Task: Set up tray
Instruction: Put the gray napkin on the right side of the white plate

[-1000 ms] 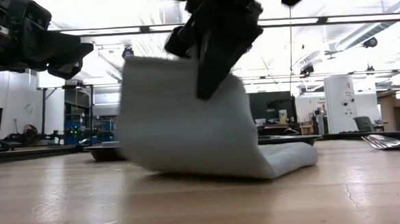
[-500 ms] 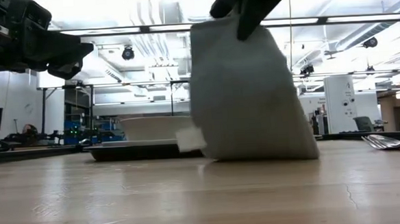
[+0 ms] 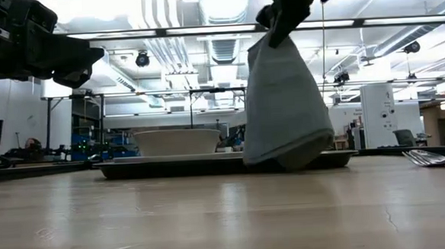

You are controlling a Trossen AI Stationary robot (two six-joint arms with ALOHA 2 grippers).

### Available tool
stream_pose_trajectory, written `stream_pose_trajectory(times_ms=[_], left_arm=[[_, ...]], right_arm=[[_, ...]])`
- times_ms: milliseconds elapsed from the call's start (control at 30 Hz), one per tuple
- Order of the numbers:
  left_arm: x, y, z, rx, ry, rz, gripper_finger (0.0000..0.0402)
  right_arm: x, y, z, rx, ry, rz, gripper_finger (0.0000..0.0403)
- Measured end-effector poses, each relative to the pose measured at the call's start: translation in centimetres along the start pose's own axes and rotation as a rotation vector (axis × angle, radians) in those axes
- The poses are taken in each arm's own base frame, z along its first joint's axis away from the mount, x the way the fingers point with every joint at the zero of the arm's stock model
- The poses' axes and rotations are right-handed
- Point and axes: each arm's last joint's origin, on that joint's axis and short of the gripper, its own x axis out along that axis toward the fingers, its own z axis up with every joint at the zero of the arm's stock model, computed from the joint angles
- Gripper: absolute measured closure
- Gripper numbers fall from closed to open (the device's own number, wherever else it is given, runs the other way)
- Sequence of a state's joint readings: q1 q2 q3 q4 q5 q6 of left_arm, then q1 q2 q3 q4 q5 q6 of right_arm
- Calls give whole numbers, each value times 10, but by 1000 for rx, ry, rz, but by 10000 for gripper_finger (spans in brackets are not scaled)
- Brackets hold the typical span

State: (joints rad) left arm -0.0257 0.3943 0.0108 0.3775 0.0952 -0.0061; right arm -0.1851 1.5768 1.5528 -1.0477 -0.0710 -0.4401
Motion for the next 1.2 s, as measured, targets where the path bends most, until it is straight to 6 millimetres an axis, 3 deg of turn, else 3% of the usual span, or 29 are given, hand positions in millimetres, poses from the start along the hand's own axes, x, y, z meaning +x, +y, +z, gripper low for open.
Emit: stream_pose_trajectory(times_ms=[433,567,733,933,1200], left_arm=[[0,0,0,0,1,0,294],[0,0,0,0,1,0,294],[0,0,0,0,0,0,294],[0,0,0,0,1,0,294],[0,0,0,0,1,0,294]], right_arm=[[-15,-120,-55,-77,110,-416,395],[-30,-140,-67,-51,133,-566,395],[-26,-127,-68,-84,15,-323,395],[-6,-89,-69,-165,145,-62,395],[6,-73,-73,-134,207,33,395]])
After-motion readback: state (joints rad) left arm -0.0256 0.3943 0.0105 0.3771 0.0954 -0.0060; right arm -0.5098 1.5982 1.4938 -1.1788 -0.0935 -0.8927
